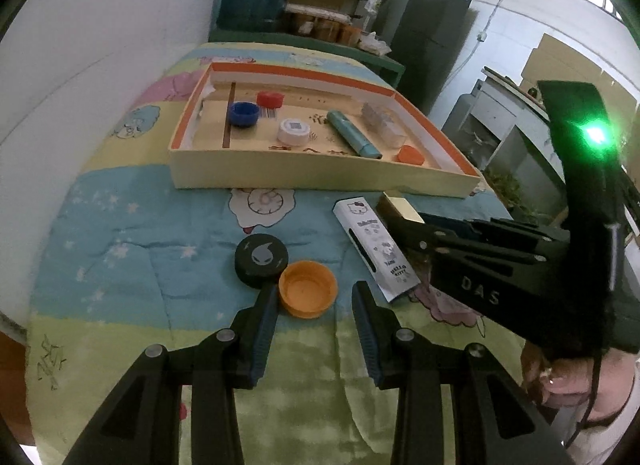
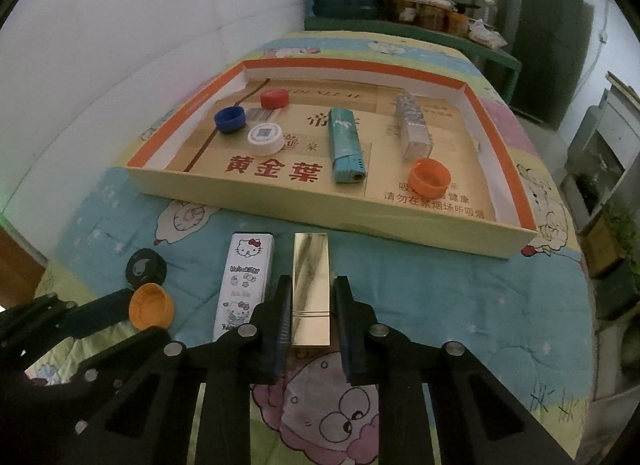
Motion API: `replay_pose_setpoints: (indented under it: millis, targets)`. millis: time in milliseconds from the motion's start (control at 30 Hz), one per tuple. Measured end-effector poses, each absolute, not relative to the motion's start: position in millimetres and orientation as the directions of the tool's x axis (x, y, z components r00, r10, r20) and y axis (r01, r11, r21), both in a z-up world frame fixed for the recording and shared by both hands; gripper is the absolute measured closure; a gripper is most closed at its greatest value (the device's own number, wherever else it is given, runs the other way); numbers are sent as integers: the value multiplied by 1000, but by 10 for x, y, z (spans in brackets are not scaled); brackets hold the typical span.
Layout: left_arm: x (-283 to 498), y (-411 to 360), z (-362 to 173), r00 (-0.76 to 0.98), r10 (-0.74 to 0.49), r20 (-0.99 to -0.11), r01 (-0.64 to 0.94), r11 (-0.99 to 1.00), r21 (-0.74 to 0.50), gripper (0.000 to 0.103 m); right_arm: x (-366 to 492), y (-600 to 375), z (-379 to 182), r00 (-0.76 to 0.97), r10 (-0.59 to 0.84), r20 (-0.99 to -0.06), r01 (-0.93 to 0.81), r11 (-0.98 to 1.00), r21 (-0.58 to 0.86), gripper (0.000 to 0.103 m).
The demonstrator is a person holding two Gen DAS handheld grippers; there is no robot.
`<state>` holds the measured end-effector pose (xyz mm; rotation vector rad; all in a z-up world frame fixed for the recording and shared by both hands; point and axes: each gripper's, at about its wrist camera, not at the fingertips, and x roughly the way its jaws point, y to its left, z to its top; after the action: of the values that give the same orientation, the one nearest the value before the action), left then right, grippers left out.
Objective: Organize rigid objects
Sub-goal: 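Grasp the gold bar with the right gripper while the left gripper grasps the large orange cap, then carry the orange cap and gold bar into the box lid and release both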
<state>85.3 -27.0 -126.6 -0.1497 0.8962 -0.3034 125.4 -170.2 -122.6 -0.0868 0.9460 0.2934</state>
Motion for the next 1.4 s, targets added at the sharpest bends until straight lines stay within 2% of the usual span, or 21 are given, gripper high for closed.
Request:
replay_pose_setpoints:
  millis: [167, 200, 233, 667, 1067, 1400]
  targets:
    - [900, -288, -1271, 585, -314, -748, 186, 949, -254, 65, 1251, -1710, -1231, 549, 218, -807, -293, 954, 58, 84]
    - [909, -281, -1274, 585, -314, -748, 181, 949, -257, 66, 1252, -1714, -1232, 549, 220, -806, -294, 954, 61, 85]
    - [909, -277, -1273, 585, -312, -748, 181, 950, -255, 72, 1251, -1717, -1232, 549, 223, -806, -294, 954, 64, 85]
    - [864, -268, -1201, 598, -330, -731, 198, 944, -264, 72, 1212, -1772, -1184, 554, 236, -798, -291, 953, 80, 85]
    - [908, -256, -848, 656, -333, -677, 219, 943, -252, 72, 1108, -1851, -857, 601, 250, -759, -294, 952, 81, 85]
    - [1236, -248, -507, 705, -310, -638, 216, 951, -223, 72, 1282, -1887, -543, 635, 249, -731, -311, 949, 53, 85]
